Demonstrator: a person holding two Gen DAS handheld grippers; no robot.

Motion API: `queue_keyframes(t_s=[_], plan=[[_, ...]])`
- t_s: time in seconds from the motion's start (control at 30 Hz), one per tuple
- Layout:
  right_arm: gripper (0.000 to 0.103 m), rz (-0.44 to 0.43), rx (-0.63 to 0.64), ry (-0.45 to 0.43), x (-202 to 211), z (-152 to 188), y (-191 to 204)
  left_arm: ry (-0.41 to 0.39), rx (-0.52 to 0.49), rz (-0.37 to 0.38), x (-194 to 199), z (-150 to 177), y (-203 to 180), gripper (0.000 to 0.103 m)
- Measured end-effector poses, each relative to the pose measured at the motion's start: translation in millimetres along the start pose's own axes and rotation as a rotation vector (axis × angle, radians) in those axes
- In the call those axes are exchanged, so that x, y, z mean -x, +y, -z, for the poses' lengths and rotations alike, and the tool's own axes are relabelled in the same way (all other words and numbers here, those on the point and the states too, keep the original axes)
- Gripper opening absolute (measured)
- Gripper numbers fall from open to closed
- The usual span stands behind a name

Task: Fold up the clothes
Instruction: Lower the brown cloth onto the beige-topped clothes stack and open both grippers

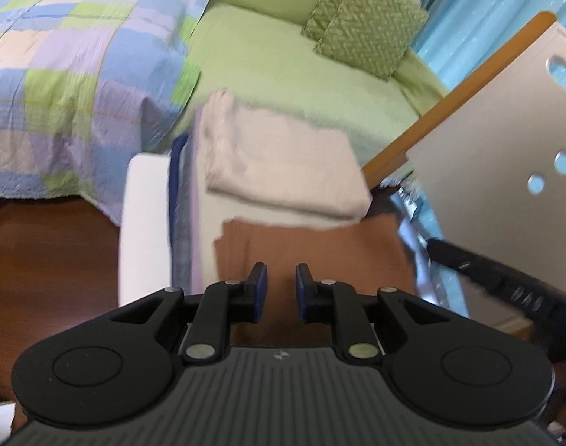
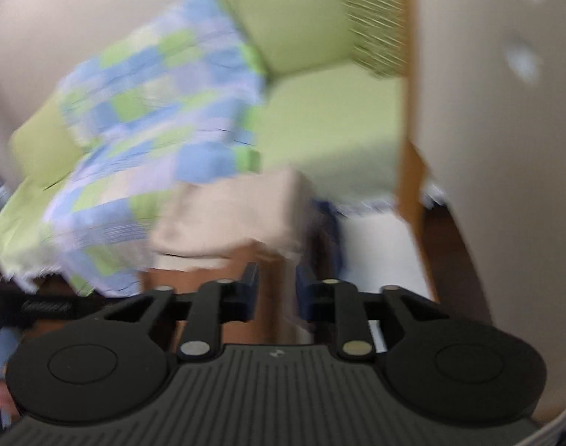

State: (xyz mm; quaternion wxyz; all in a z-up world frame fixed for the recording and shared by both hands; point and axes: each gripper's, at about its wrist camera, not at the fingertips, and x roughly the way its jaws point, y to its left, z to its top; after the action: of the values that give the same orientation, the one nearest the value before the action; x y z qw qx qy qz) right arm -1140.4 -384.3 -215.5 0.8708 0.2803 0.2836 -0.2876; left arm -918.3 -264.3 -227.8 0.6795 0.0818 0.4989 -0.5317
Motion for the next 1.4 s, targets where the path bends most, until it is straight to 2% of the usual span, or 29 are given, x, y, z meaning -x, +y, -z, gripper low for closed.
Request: queue_keyframes(t_s=[0.1,0.17,0.23,0.4,0.5,0.63,0.77,0.87,0.93,1.07,1.23,1.4], plan=[[0.013,-0.016,0.041,0.038,-32.1,0.4,3.1,-0.007,0.012,-0.022,-18.8,-4.4,7.5,0.020],[0.013,-0.008,0.003,0.087,-55.1,4.8,-7.2,-0.001,0.035,-0.031,-29.6,-4.6,17.2,0.019],[0.013,-0.021,-0.035,0.100,-64.2,6.9,-14.5,-0.004,0.063,-0.019,-35.1,-2.8,26.7,0.019],[0.011,-0.060,-0.128,0.111,-73.1,8.2,-28.3,-0.021,0.139,0.010,-25.4,-2.2,36.6,0.018],[0.016,-0.040,-0.151,0.056,-54.2,2.5,-28.1,-0.039,0.161,0.012,-10.5,-5.3,38.6,0.018],[0.016,-0.027,-0.135,-0.019,-16.9,-2.9,-18.7,-0.048,0.137,0.008,15.0,-3.5,34.9,0.018],[0.016,-0.011,-0.046,0.004,6.5,10.9,1.4,-0.019,0.101,0.028,21.6,3.9,22.4,0.019],[0.016,0.015,0.045,0.049,4.1,30.6,15.3,0.030,-0.001,0.026,9.4,16.7,-2.1,0.019],[0.017,0.032,0.080,0.061,-3.7,39.0,16.6,0.061,-0.041,-0.002,-2.4,23.9,-9.7,0.019],[0.017,0.065,0.139,0.095,-28.9,51.4,10.9,0.088,-0.051,-0.033,-15.4,28.4,-9.4,0.019],[0.017,0.036,0.140,0.100,-23.7,43.5,7.3,0.085,-0.067,-0.057,-13.1,24.7,-10.2,0.019],[0.017,0.034,0.136,0.022,-13.2,22.9,8.7,0.093,-0.105,-0.130,-15.1,15.1,-18.3,0.022]])
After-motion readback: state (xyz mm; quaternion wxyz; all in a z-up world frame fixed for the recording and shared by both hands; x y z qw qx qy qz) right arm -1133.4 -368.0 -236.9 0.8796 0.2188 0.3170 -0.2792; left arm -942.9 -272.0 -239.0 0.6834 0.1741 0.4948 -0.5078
